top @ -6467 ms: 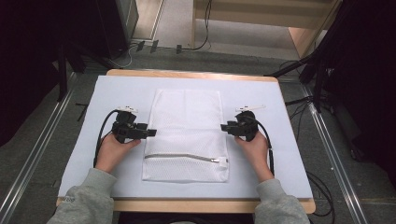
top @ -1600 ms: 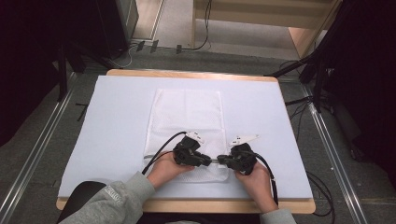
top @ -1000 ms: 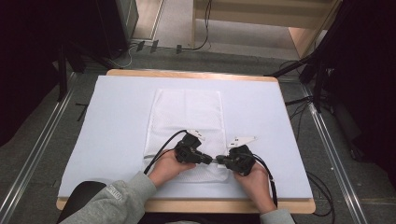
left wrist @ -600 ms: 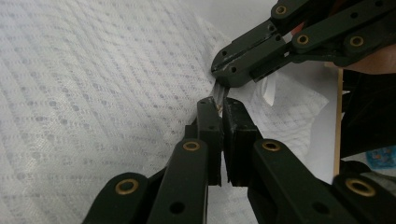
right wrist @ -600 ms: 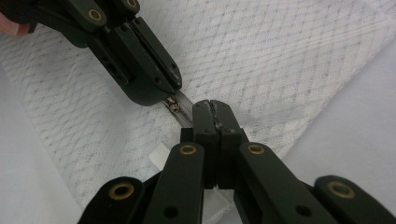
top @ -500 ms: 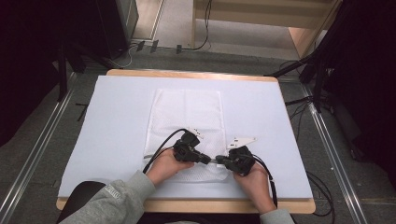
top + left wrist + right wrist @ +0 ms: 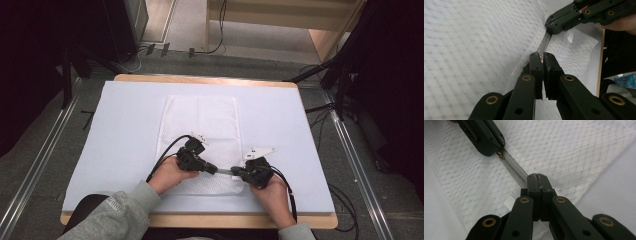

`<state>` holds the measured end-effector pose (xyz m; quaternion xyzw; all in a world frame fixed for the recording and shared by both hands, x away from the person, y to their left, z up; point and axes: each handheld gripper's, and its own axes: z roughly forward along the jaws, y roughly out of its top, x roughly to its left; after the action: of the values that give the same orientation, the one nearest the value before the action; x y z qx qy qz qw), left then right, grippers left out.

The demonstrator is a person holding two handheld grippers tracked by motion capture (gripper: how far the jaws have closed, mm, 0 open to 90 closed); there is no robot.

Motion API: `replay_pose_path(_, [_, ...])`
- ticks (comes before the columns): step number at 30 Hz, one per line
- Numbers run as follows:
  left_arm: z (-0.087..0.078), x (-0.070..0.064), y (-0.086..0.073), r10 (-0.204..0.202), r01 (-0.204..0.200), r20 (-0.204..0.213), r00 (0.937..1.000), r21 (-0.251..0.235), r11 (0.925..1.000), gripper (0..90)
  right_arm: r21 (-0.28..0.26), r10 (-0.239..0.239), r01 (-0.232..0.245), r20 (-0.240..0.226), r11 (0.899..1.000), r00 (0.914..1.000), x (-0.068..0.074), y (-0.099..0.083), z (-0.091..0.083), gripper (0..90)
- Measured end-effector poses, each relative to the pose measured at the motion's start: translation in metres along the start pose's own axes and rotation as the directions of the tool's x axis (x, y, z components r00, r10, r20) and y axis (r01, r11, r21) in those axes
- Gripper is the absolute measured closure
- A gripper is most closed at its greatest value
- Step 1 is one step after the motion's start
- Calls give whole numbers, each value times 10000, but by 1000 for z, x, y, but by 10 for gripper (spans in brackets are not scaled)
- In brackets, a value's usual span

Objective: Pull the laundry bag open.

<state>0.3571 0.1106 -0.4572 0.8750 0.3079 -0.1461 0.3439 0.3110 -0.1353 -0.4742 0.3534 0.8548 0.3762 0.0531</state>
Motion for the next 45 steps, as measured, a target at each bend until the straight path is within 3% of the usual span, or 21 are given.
replay_pose_path(19, [-9,4,-8,-93,94,-18,10000,185,9998,881,23,-69,70,-53,10000,10000,-1,0,0,900])
replay_pose_path(45, [-28,14,-19,-360,361,-90,9993,88,9993,881,65,12,-11,-241,10000,9997,-4,1,0,900])
